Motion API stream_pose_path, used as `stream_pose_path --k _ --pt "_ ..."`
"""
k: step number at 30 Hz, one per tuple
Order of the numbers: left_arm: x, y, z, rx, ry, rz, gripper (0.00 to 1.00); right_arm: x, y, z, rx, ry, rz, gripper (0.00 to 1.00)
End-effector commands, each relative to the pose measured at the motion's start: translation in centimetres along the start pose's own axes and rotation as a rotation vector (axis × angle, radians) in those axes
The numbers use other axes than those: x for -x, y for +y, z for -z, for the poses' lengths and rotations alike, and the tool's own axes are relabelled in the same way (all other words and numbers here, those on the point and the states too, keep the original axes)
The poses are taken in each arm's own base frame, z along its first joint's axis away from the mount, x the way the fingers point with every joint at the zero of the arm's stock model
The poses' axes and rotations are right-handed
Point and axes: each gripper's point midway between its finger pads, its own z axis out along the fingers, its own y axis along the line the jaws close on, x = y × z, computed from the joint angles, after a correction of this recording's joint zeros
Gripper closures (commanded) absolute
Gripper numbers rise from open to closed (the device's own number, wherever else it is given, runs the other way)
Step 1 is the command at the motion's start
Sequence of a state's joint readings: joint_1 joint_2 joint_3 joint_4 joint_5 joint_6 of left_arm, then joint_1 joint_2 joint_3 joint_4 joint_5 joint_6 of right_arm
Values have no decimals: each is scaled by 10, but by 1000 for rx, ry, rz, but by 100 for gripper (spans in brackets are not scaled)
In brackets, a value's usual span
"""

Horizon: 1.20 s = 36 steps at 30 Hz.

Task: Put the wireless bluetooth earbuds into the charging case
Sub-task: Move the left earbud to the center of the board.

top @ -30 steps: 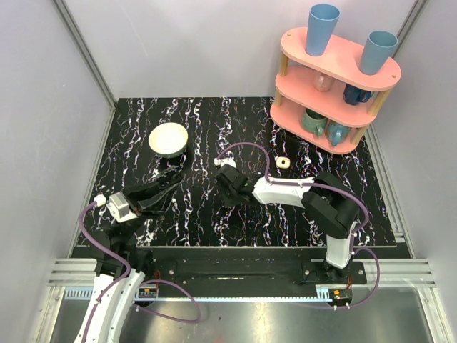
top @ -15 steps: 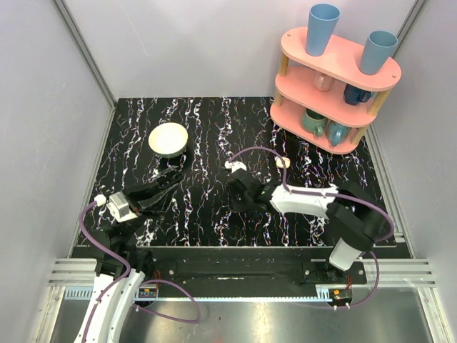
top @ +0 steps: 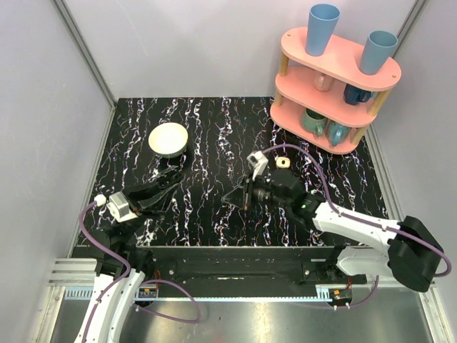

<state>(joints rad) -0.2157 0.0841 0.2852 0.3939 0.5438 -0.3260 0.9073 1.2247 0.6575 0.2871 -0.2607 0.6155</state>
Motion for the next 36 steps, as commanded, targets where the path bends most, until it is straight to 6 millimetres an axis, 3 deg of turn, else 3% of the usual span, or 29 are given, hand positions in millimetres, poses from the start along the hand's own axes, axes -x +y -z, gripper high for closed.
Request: stream_pose_path --k 1,3,4,5,7,8,10,11,12,13,20,27,36 --pt "16 -2 -1 -4 -53 -29 97 39 41 24 278 -115 -80 84" --pt "17 -2 -1 -2 -55 -30 97 36 30 26 297 -115 -239 84" --pt "17 -2 -1 -3 -54 -28 97 40 14 27 272 -129 -309 83" --pt "17 -3 -1 -5 -55 -29 97 33 -5 21 236 -116 -389 83" --pt "17 -3 -1 -5 -55 -29 97 29 -20 25 254 -142 -533 81" --pt "17 -3 -1 -5 -55 -29 97 16 -37 17 229 -129 -603 80" --pt "15 -2 -1 -5 -51 -25 97 11 -38 22 300 -146 -688 80" --pt "15 -2 -1 -5 -51 -24 97 -12 -58 14 249 -110 -762 80" --pt "15 -3 -1 -7 -50 -24 97 -5 -54 17 306 -144 -787 81" --pt "15 -2 -1 -5 -51 -25 97 -15 -62 13 281 -124 -823 84" --pt "13 0 -2 0 -41 -20 97 -35 -90 6 134 -119 -796 80" --pt "11 0 -3 -2 -37 -15 97 -68 -125 8 -76 -69 -788 76" --pt "10 0 -3 -5 -35 -10 97 -82 -147 15 -241 -40 -715 72"
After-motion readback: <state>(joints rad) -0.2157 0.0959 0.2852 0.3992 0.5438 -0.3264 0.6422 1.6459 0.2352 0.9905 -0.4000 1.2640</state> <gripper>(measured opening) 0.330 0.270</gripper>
